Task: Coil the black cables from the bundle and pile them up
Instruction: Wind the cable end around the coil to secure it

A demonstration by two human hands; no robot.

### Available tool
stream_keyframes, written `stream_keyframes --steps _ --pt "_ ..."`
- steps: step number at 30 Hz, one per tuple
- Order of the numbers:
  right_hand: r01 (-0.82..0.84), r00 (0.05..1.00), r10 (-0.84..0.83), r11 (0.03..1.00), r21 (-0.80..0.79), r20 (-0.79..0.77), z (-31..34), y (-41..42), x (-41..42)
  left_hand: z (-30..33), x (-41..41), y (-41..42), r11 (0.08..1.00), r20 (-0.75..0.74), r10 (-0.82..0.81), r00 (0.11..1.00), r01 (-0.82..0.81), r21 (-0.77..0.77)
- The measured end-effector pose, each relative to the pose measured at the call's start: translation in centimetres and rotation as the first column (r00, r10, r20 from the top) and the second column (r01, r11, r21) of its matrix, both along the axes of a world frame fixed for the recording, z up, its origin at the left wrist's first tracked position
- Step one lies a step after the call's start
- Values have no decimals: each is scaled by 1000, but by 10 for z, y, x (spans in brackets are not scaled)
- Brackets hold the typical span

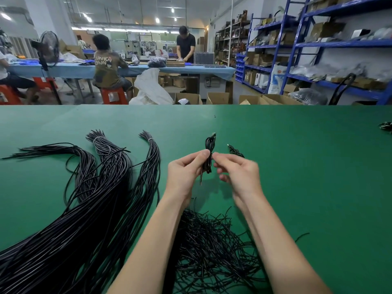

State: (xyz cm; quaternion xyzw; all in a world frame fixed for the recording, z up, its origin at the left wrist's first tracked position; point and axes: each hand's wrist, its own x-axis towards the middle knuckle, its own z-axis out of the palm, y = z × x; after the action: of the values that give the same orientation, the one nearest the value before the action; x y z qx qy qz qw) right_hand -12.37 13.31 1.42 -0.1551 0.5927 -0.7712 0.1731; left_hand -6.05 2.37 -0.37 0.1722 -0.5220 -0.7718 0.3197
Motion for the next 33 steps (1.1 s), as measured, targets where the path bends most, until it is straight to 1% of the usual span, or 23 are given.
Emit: stream_keyframes --steps 1,2,3,4,5,8,10,11,12,13,14,16,17,20,23,25,27,28,30,32,33 --pt "-76 946 124 983 -167 301 -1 -4 4 -1 -1 2 995 -18 69 997 -70 -77" --pt "-102 822 253 946 -306 510 -1 -7 7 -2 -2 3 982 -42 116 992 -121 -148" --pt "-111 708 352 912 -396 612 -2 -8 7 -2 -2 4 971 -68 138 988 -149 -187" --pt "-136 650 413 889 -437 638 -1 -9 8 -2 -2 4 967 -90 147 985 -162 -198" --pt "-173 652 435 883 -436 621 -1 -9 8 -1 -2 2 966 -102 147 984 -165 -198" --pt "-223 759 368 922 -316 537 -3 -9 6 1 -1 2 976 -104 125 987 -141 -165" --pt "-180 824 285 951 -251 489 -8 -10 5 0 -3 6 988 -98 124 987 -133 -83" --pt "-130 876 214 968 -216 432 -11 -11 5 -1 -4 8 991 -96 129 987 -133 -36" --pt "-59 936 112 985 -164 334 -14 -13 5 -2 -5 10 991 -99 135 986 -134 10" --pt "20 979 3 993 -114 202 -17 -14 4 -2 -6 12 989 -108 141 984 -136 50" --pt "90 995 -86 993 -76 54 -18 -14 4 -2 -7 13 988 -118 143 983 -135 76" --pt "194 958 -191 981 -6 -213 -18 -13 1 0 -8 15 988 -133 134 982 -123 89" --pt "238 924 -220 971 20 -312 -18 -11 -2 1 -8 15 989 -136 126 983 -115 88" --pt "342 820 -274 939 47 -502 -18 -3 -8 0 -9 17 990 -129 119 984 -108 89" --pt "363 697 -257 932 21 -670 -20 0 -8 -3 -10 19 987 -123 131 984 -118 108" --pt "327 698 -230 945 16 -678 -20 -2 -4 -4 -10 17 986 -116 153 981 -143 90" --pt "262 758 -184 965 33 -626 -20 -5 -1 -7 -10 14 983 -106 185 977 -182 35" --pt "217 815 -146 974 60 -561 -20 -7 -2 -8 -9 12 979 -101 203 974 -204 1" --pt "110 932 -72 990 87 -355 -19 -8 -4 -11 -10 10 971 -75 223 972 -228 -65" --pt "29 988 -25 999 24 -151 -19 -7 -7 -12 -12 12 978 -31 184 982 -186 -93" --pt "12 996 -13 1000 -6 -90 -20 -7 -9 -13 -13 14 985 -15 145 989 -146 -90"
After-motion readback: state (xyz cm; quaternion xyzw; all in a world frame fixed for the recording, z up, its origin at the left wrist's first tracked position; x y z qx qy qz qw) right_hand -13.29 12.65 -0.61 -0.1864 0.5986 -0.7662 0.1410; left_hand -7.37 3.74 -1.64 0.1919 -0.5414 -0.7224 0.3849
